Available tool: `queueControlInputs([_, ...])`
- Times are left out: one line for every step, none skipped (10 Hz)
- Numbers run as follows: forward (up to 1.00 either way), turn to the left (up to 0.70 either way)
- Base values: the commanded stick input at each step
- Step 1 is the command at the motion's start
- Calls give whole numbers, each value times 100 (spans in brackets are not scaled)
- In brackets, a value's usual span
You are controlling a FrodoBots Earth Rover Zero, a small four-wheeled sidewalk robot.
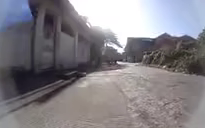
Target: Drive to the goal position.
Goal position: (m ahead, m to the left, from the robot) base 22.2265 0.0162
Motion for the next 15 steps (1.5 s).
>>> queueControlInputs([70,0])
queueControlInputs([70,0])
queueControlInputs([70,0])
queueControlInputs([70,0])
queueControlInputs([70,0])
queueControlInputs([70,0])
queueControlInputs([70,0])
queueControlInputs([70,0])
queueControlInputs([70,0])
queueControlInputs([70,0])
queueControlInputs([70,0])
queueControlInputs([70,0])
queueControlInputs([70,0])
queueControlInputs([70,0])
queueControlInputs([70,0])
